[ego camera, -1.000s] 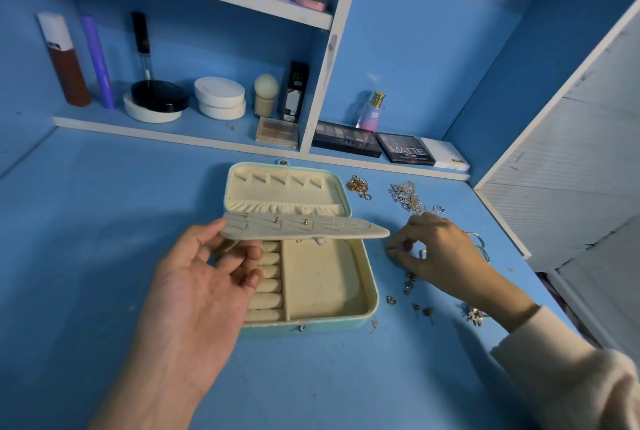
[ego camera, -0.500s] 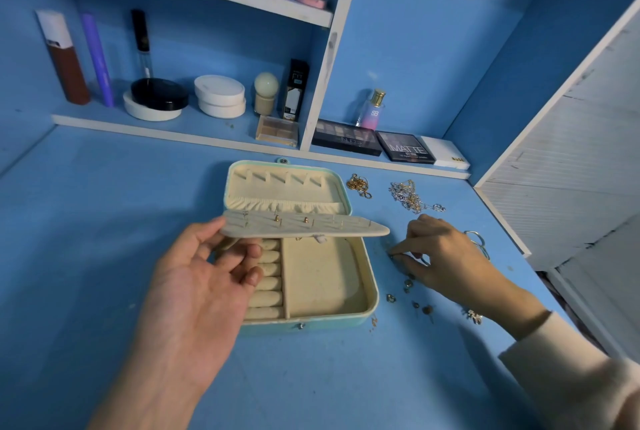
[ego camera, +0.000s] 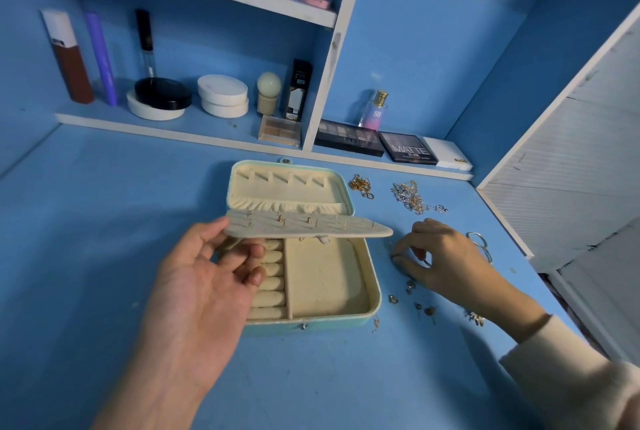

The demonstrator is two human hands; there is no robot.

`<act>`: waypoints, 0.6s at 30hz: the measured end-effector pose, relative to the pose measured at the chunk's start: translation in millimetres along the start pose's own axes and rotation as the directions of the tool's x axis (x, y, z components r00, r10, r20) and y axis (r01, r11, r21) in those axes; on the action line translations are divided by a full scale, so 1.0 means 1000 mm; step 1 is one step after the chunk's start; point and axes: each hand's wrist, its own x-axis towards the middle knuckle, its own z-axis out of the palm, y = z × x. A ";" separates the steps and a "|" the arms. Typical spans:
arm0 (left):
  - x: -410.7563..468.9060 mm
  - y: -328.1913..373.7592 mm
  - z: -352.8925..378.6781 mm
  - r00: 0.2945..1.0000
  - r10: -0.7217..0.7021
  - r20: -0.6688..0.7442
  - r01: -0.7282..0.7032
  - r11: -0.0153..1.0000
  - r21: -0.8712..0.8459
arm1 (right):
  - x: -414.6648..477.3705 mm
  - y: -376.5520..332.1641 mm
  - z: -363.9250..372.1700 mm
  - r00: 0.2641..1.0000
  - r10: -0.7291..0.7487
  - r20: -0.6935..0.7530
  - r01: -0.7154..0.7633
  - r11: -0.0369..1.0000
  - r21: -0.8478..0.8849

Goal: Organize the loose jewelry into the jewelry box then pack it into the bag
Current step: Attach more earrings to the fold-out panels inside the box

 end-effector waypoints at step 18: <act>-0.001 0.002 0.003 0.999 -0.043 -0.025 0.041 0.996 -0.076 | 0.109 -0.100 -0.033 0.918 -0.096 0.385 -0.212 0.701 0.680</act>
